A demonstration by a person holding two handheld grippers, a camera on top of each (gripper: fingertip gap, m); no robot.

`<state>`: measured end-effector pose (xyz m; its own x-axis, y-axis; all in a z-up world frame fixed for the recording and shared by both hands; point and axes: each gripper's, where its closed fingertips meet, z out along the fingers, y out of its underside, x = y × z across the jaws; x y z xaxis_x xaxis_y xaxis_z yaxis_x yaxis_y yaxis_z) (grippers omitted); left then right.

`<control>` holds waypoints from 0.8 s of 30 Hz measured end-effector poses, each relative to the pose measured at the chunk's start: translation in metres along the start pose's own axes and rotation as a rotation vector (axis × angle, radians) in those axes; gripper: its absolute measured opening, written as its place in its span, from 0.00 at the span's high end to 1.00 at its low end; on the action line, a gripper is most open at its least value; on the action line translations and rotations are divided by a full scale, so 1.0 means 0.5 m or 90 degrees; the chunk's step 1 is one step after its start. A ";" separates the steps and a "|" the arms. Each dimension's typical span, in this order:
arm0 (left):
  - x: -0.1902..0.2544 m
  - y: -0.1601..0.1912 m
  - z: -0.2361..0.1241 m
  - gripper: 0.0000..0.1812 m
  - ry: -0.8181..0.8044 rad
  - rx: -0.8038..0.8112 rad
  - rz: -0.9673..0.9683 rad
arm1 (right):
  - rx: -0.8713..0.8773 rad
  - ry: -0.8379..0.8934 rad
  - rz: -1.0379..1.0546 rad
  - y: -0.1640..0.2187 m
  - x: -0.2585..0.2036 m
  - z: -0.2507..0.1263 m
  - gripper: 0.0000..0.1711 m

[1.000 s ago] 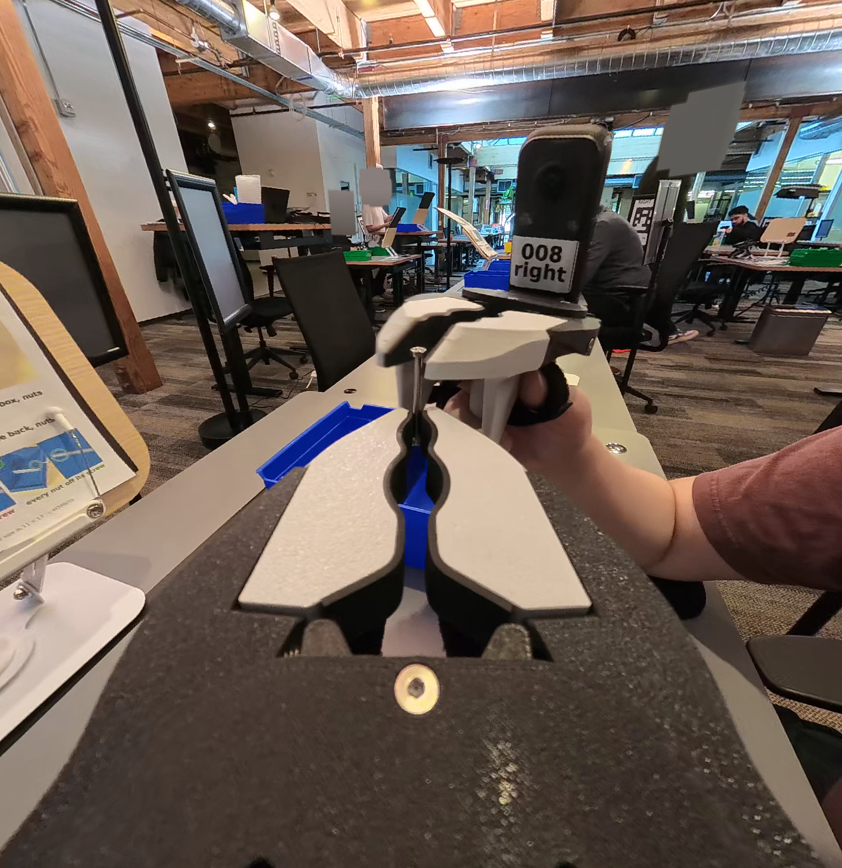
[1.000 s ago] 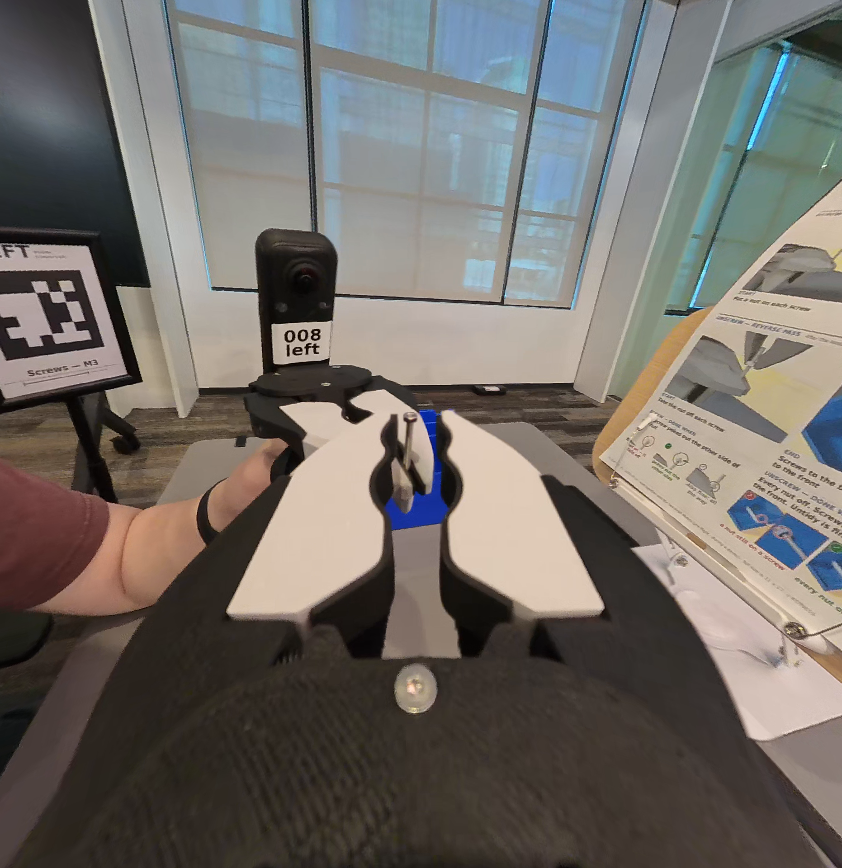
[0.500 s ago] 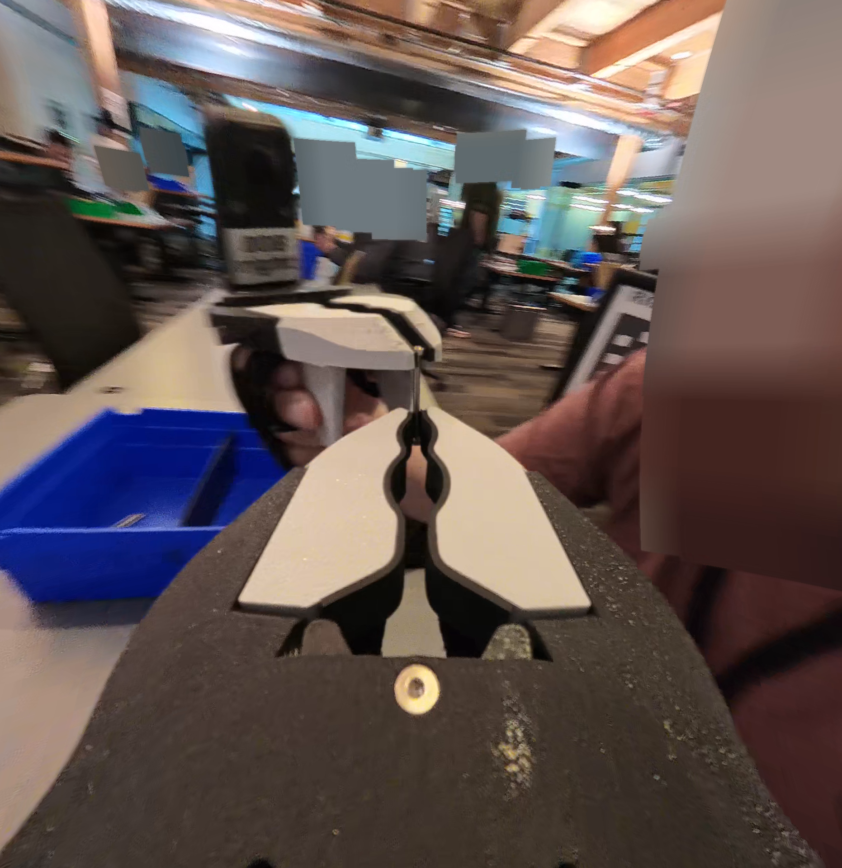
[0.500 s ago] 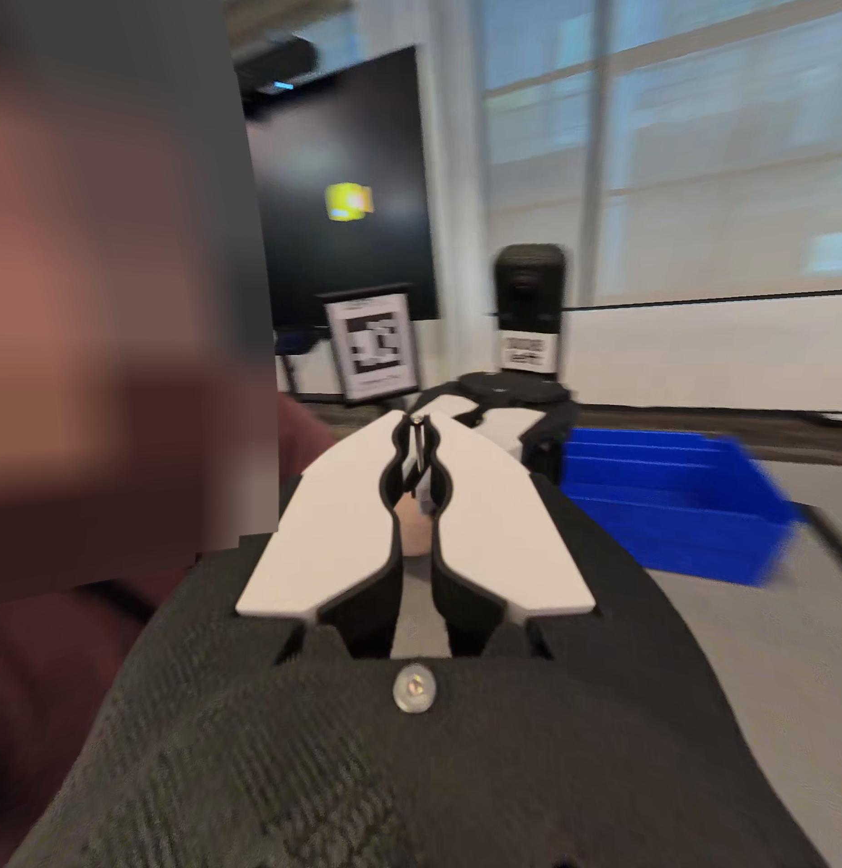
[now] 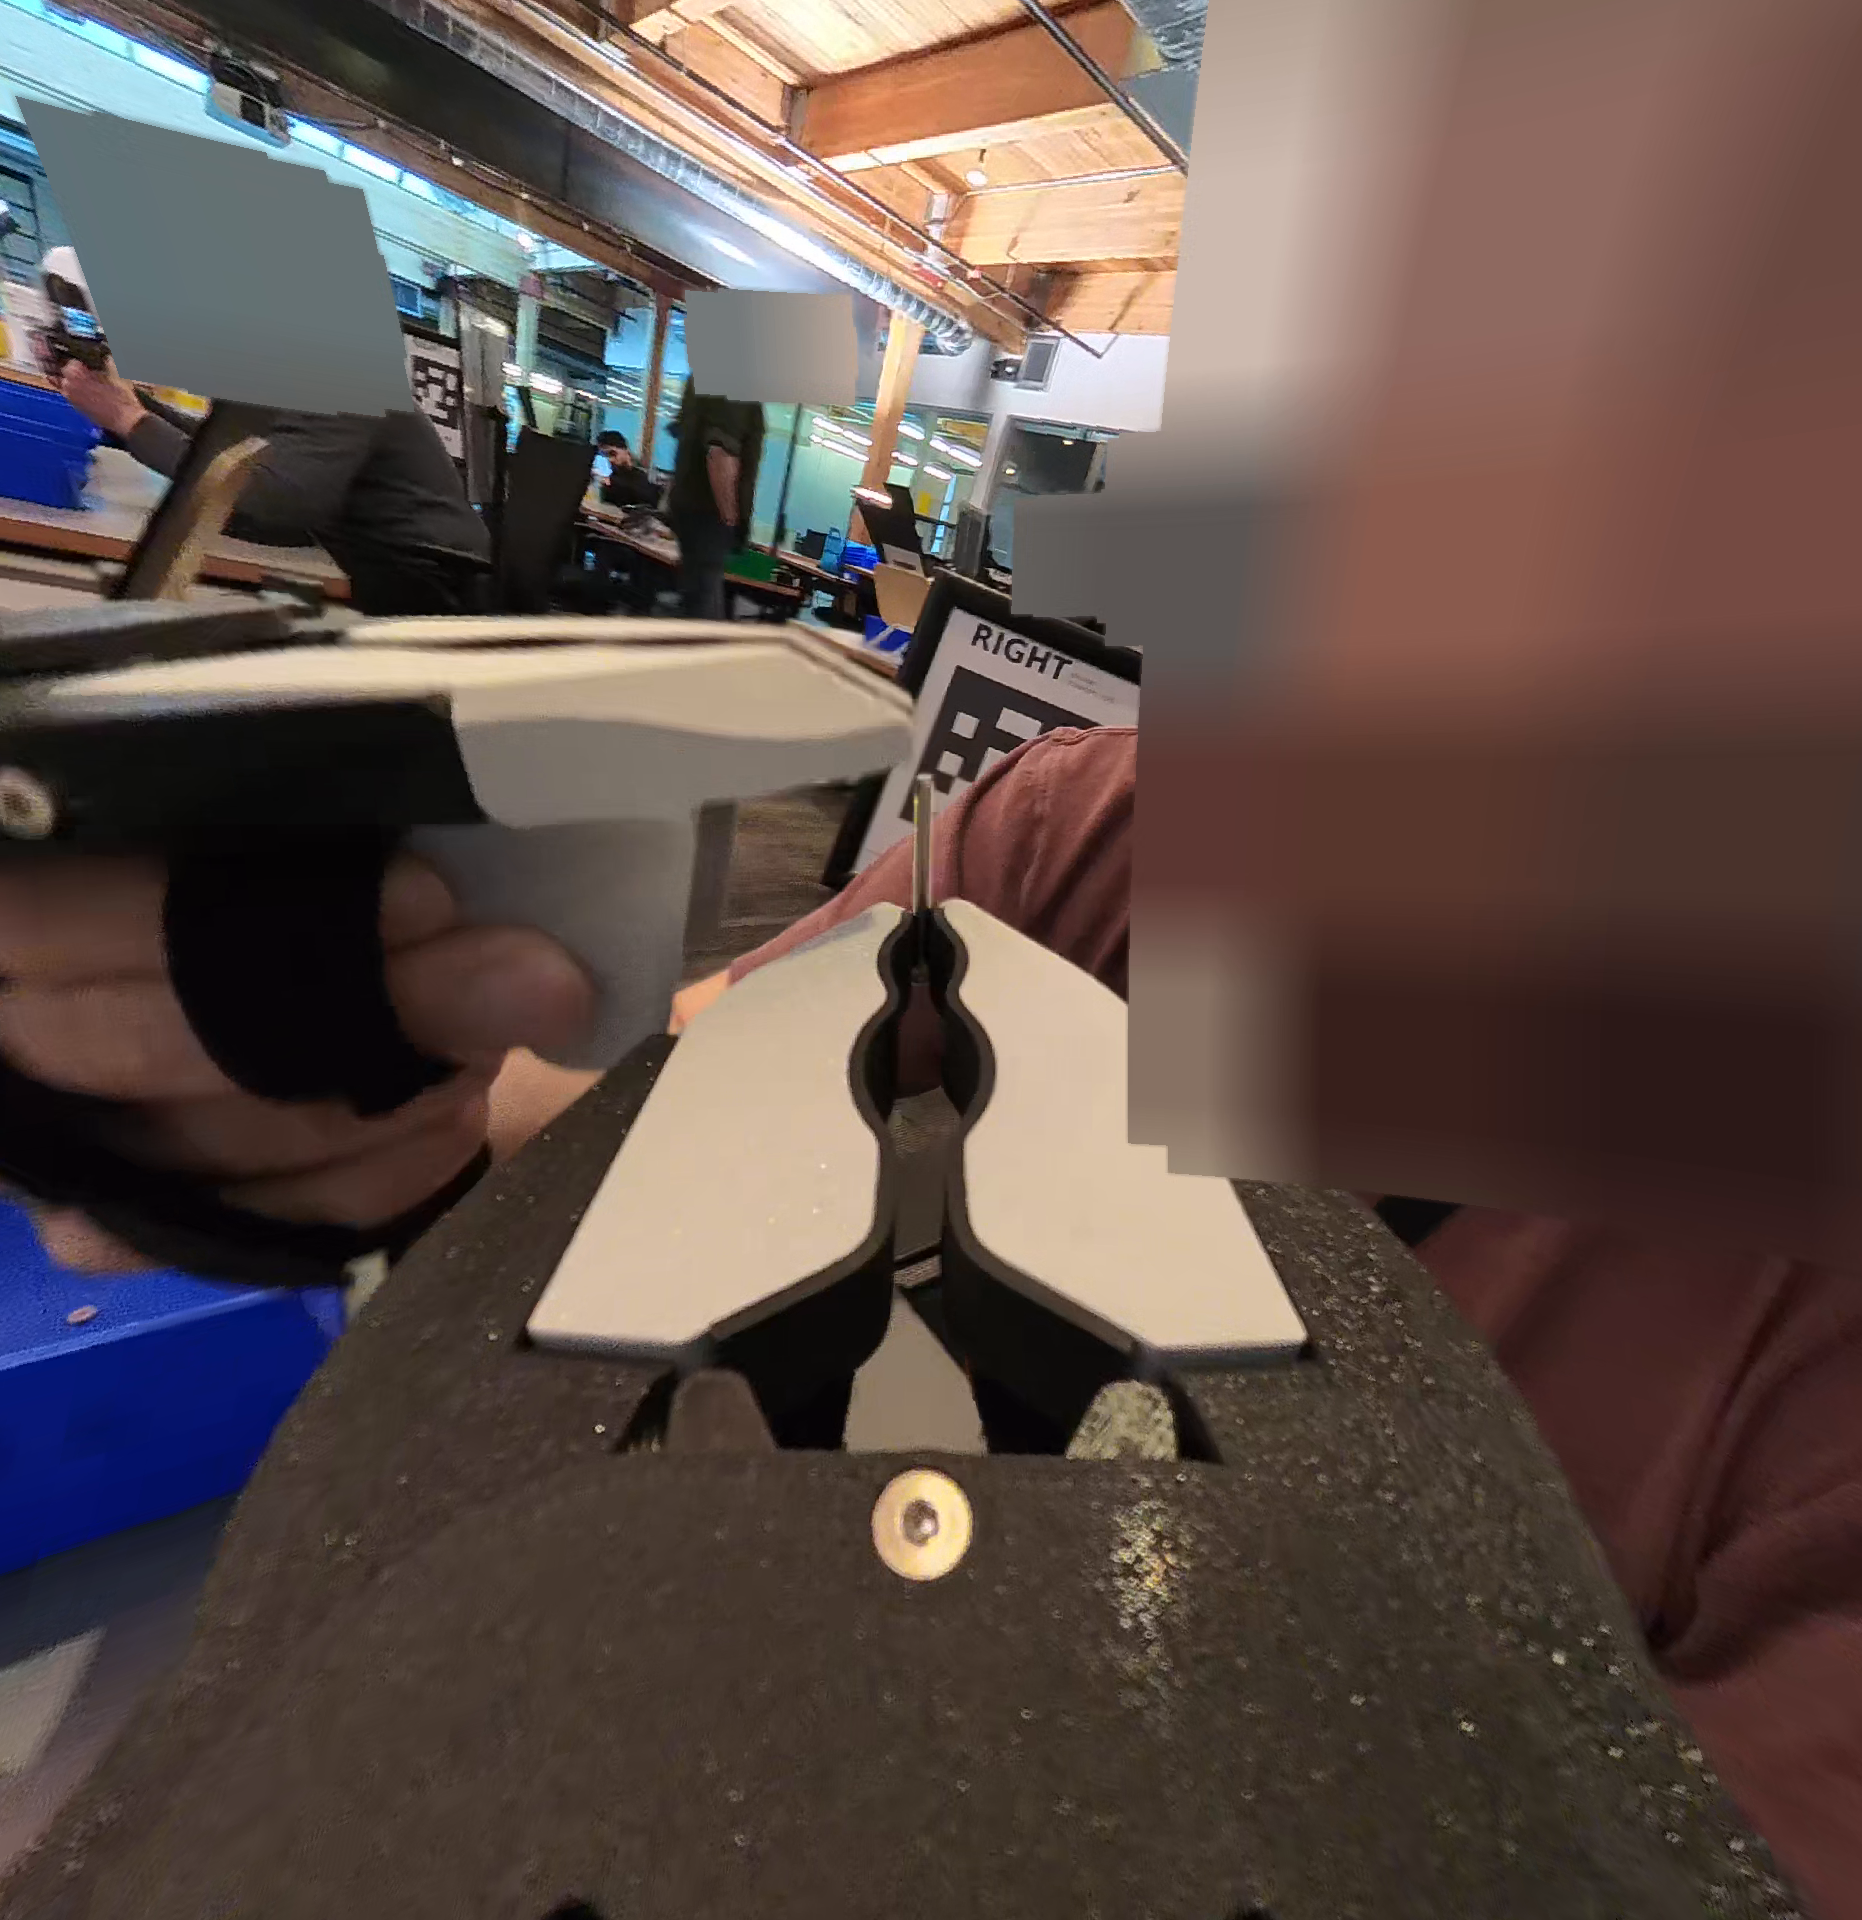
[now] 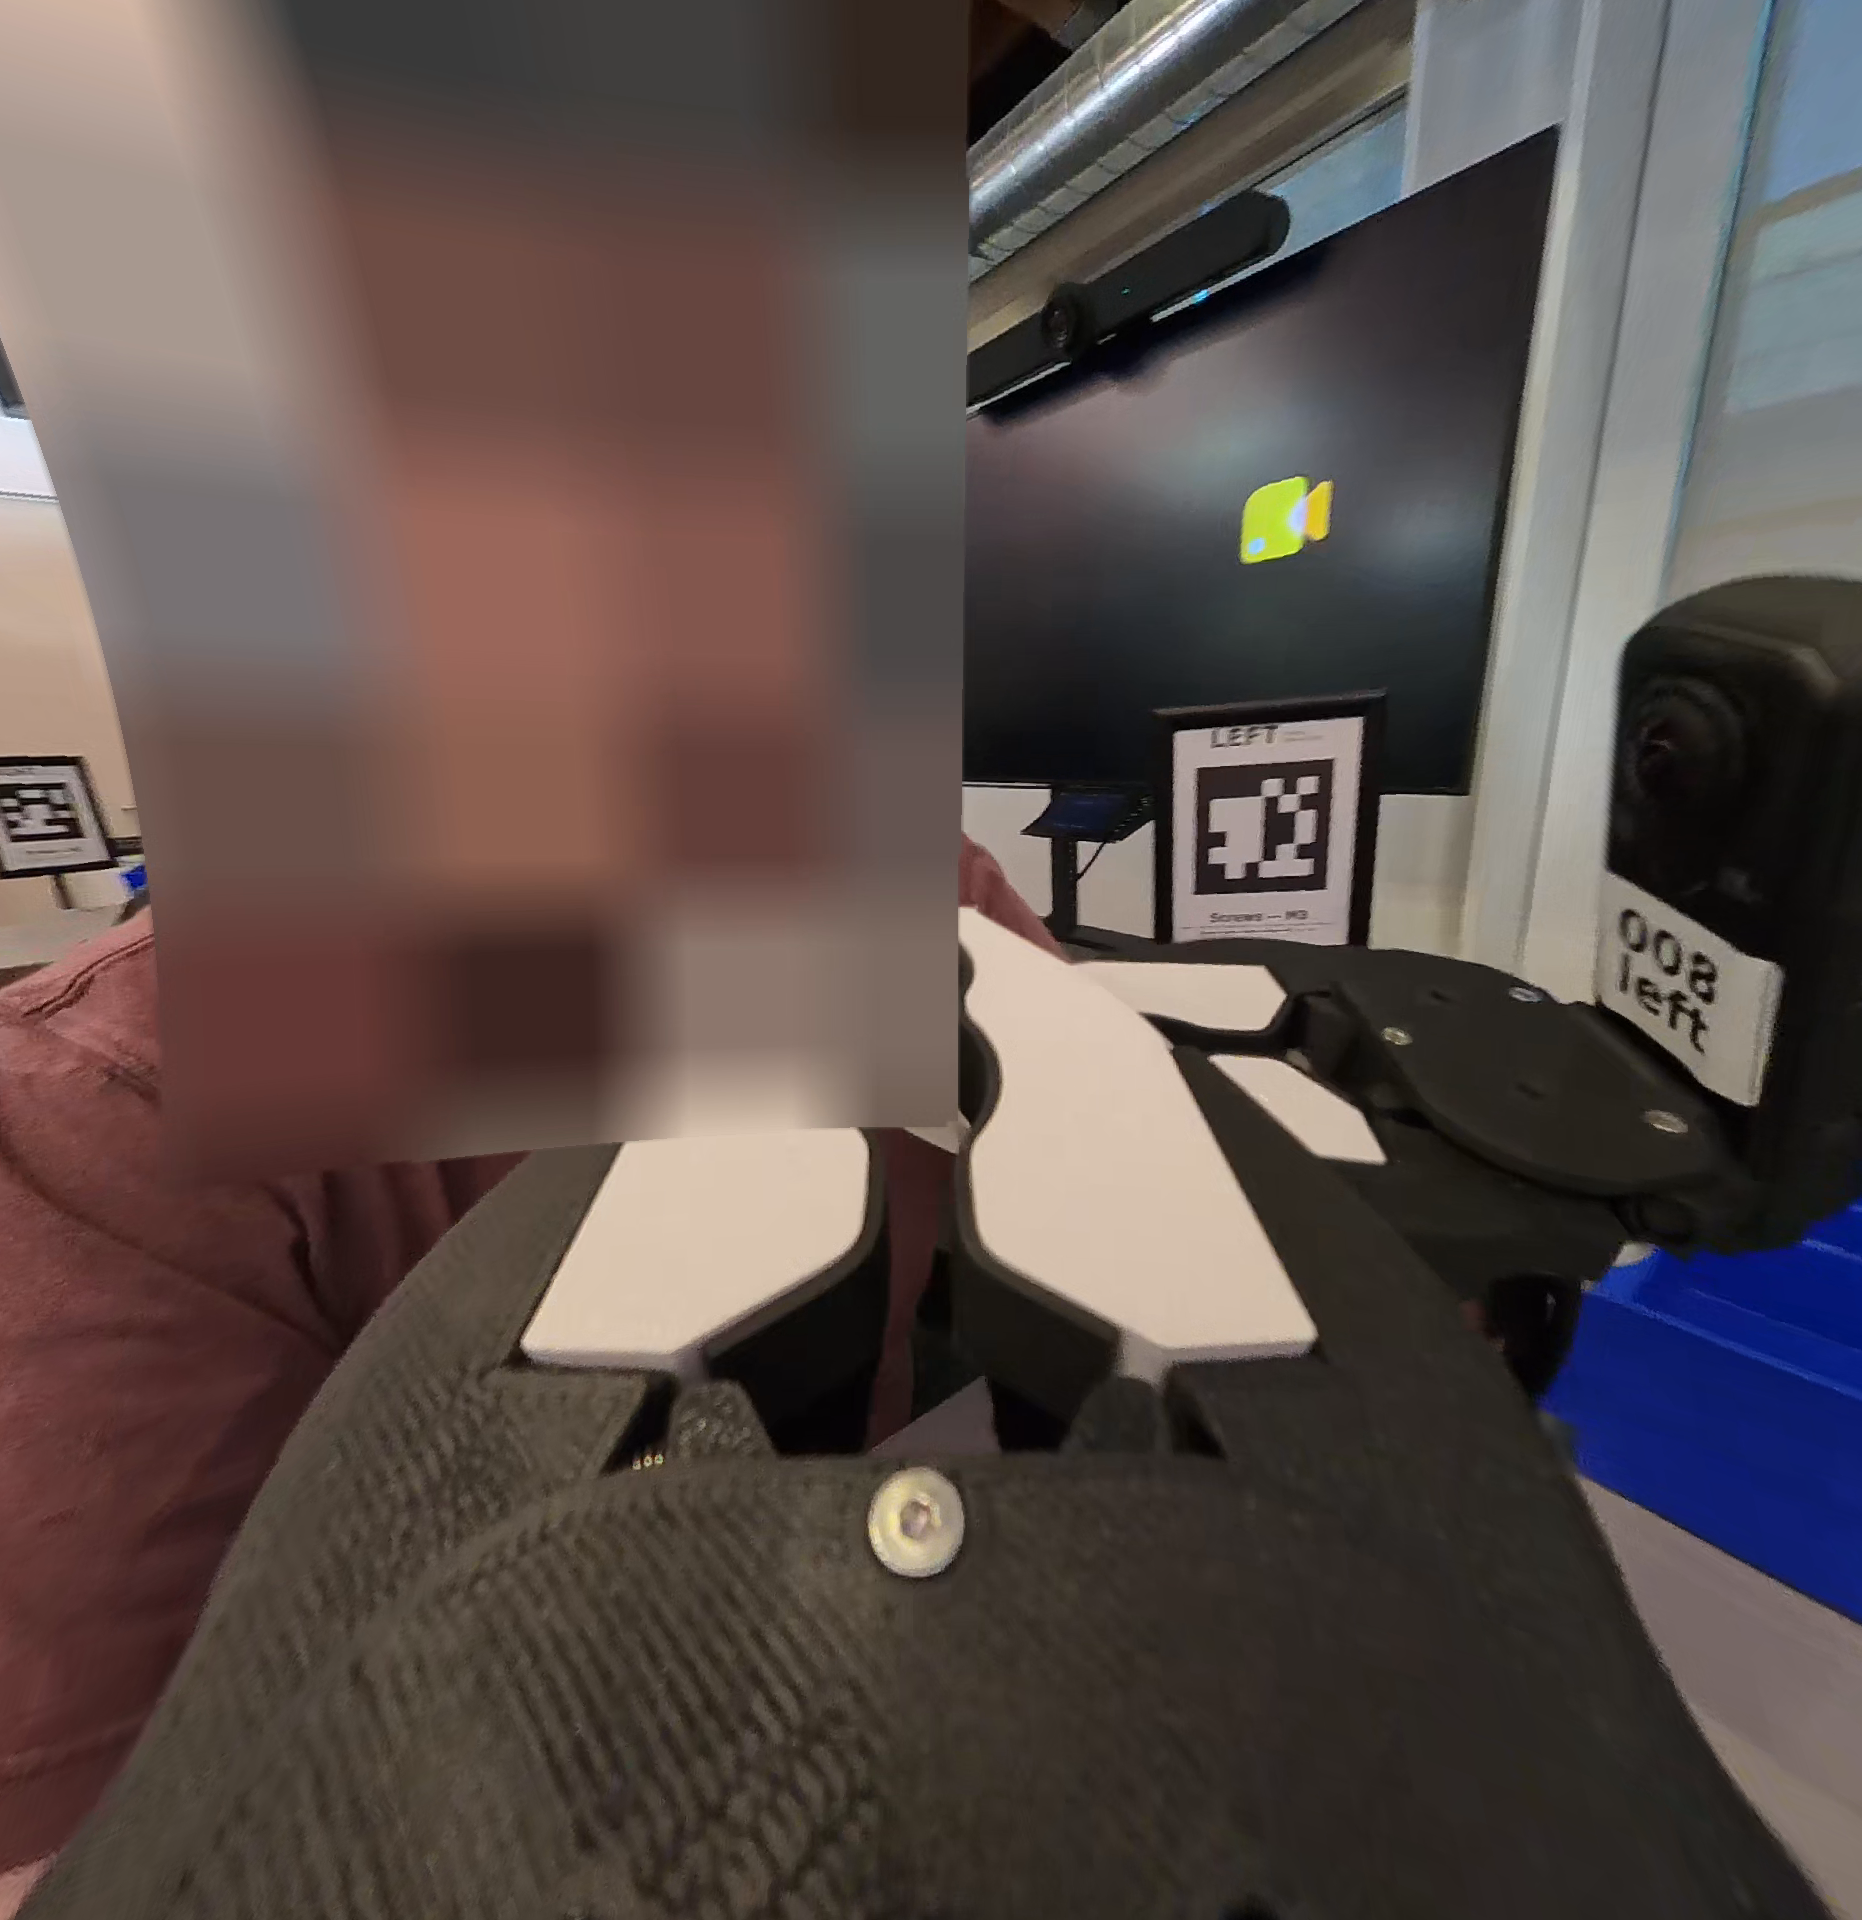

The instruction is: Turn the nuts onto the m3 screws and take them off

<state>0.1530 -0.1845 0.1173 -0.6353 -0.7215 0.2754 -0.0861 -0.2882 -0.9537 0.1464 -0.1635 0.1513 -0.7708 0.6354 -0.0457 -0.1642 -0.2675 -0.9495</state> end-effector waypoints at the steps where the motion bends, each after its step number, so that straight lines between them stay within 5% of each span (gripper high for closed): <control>1: -0.006 -0.001 -0.005 0.99 -0.017 -0.002 0.004 | 0.003 0.022 -0.009 -0.011 0.001 -0.006 0.97; 4: -0.030 -0.007 -0.032 0.99 -0.104 -0.020 0.027 | -0.090 0.220 -0.053 -0.026 0.024 -0.065 0.97; 7: -0.067 -0.010 -0.079 0.99 -0.238 -0.049 0.057 | -0.393 0.606 -0.068 0.042 0.050 -0.275 0.97; 10: -0.067 -0.023 -0.105 0.99 -0.278 -0.051 0.081 | -0.613 0.762 0.082 0.151 -0.029 -0.462 0.96; 16: -0.061 -0.036 -0.123 0.99 -0.289 -0.039 0.086 | -0.688 0.695 0.367 0.320 -0.089 -0.569 0.96; 24: -0.064 -0.026 -0.115 0.99 -0.291 -0.057 0.088 | -0.661 0.702 0.605 0.392 -0.112 -0.606 0.90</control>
<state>0.1302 -0.1211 0.1141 -0.2445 -0.9577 0.1519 -0.1029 -0.1302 -0.9861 0.3439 -0.0318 -0.1266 0.4383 0.8092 -0.3913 0.7986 -0.5504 -0.2436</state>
